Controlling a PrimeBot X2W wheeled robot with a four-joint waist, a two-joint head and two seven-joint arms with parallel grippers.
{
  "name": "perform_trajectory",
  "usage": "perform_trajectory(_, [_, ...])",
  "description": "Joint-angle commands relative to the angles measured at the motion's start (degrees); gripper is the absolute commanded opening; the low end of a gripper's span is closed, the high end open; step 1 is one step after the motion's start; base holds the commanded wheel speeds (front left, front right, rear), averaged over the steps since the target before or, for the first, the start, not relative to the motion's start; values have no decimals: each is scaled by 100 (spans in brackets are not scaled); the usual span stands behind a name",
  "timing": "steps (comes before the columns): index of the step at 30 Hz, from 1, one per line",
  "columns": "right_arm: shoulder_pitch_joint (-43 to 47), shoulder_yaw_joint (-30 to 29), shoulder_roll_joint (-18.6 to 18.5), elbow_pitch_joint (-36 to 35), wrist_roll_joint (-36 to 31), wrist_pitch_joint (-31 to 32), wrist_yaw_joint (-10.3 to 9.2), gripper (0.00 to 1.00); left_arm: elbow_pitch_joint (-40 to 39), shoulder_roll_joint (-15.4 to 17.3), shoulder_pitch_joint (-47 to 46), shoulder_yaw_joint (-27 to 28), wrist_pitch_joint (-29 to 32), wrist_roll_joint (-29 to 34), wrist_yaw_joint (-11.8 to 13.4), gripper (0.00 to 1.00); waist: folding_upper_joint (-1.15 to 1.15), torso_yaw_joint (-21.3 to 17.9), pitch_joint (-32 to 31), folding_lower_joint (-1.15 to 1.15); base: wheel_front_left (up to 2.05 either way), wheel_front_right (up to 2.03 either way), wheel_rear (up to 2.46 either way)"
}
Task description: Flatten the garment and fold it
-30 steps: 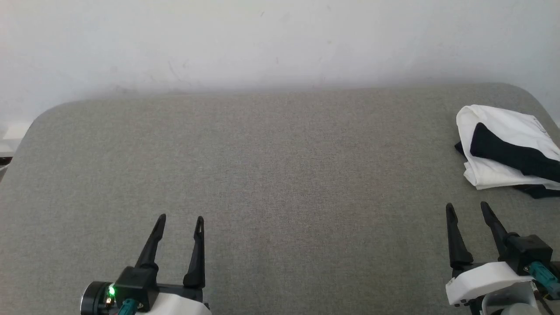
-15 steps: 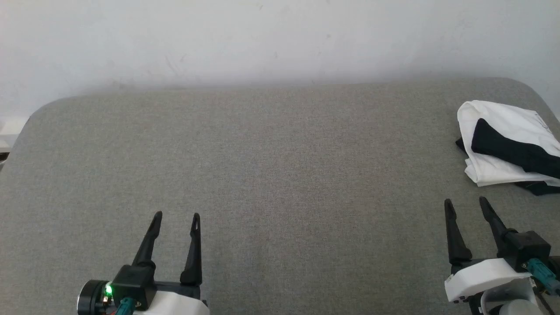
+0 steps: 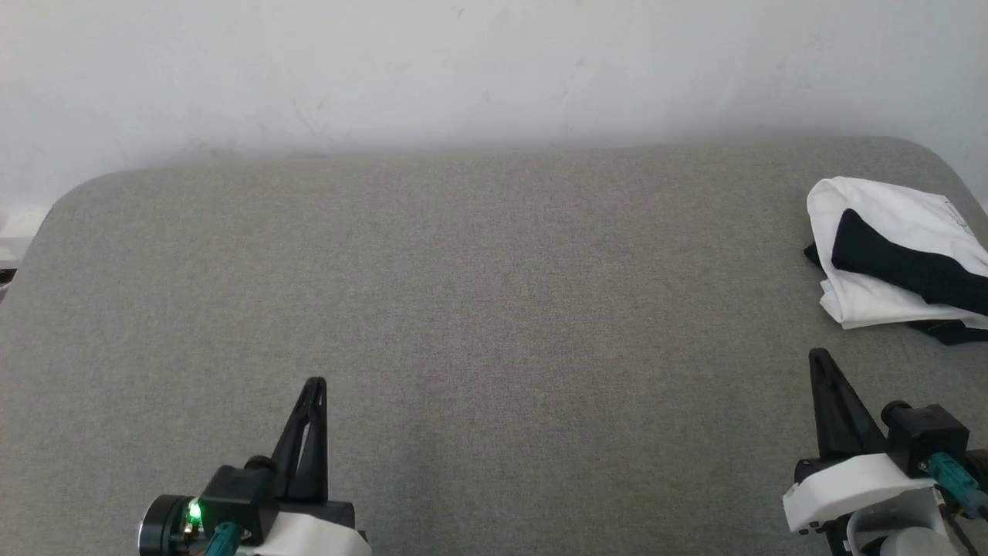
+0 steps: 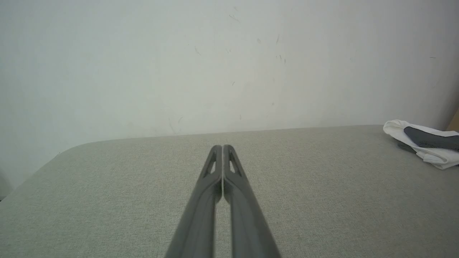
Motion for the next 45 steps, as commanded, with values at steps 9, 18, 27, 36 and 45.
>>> perform_trajectory(9, [20, 76, 5, -141, -32, 131, -1, 0, 13, -16, -93, 57, 128, 56, 7, 0, 0, 3, -1, 0, 0, 0, 0])
perform_trajectory(18, [29, 118, 6, -225, -45, 225, -1, 0, 21, -25, -130, 82, 221, 78, 10, 0, 0, 6, -1, 0, 0, 0, 0])
perform_trajectory(27, [39, 167, 8, -319, -59, 330, -2, 0, 30, -36, -171, 110, 326, 103, 13, 0, 0, 8, -1, 0, 0, 0, 0])
perform_trajectory(36, [50, 215, 9, -413, -73, 436, -2, 0, 39, -46, -213, 138, 431, 129, 17, 0, 0, 11, -2, 0, 0, 0, 0])
perform_trajectory(45, [60, 263, 10, -507, -88, 541, -2, 0, 47, -57, -255, 166, 536, 154, 20, 0, 0, 14, -2, 0, 0, 0, 0])
